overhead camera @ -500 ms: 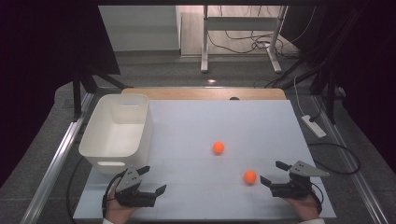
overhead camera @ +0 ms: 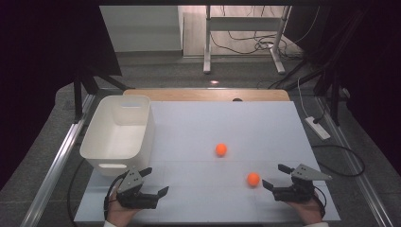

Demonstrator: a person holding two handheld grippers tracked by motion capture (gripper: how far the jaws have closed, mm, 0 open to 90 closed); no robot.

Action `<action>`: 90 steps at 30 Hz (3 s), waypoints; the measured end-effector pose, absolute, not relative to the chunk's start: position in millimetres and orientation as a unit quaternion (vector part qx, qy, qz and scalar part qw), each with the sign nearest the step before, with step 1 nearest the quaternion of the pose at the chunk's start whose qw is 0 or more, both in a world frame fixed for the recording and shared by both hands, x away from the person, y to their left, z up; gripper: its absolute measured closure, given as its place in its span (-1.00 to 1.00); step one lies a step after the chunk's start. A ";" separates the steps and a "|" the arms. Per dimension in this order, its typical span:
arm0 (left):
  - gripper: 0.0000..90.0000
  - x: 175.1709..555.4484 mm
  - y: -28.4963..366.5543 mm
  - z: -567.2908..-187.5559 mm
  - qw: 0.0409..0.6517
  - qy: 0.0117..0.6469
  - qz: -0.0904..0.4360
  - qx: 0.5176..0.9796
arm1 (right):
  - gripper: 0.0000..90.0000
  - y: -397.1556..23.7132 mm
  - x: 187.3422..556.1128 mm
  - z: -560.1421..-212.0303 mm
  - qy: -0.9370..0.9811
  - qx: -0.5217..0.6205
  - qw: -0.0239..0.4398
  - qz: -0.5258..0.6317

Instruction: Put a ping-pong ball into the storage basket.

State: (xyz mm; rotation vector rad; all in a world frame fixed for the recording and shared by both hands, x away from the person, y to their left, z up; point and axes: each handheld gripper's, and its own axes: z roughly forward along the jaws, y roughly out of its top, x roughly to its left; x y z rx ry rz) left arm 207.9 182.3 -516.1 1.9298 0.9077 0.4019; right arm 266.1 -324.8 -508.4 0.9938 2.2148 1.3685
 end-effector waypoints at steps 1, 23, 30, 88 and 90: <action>-0.78 207.9 182.5 -516.2 0.468 0.370 0.164 0.786 | -0.81 -324.9 266.2 -508.5 0.783 0.351 0.177 0.482; -0.77 207.3 181.4 -512.3 0.475 0.367 0.164 0.783 | -0.81 -324.8 266.7 -509.6 0.784 0.349 0.178 0.482; -0.77 210.7 179.2 -510.8 0.475 0.366 0.160 0.784 | -0.80 -326.1 268.5 -511.1 0.783 0.351 0.176 0.482; -0.75 276.8 114.1 -493.1 0.474 0.353 0.116 0.798 | -0.79 -320.5 269.3 -509.5 0.785 0.344 0.175 0.485; -0.75 279.1 112.3 -494.0 0.472 0.354 0.116 0.799 | -0.79 -320.7 268.9 -509.2 0.785 0.343 0.177 0.485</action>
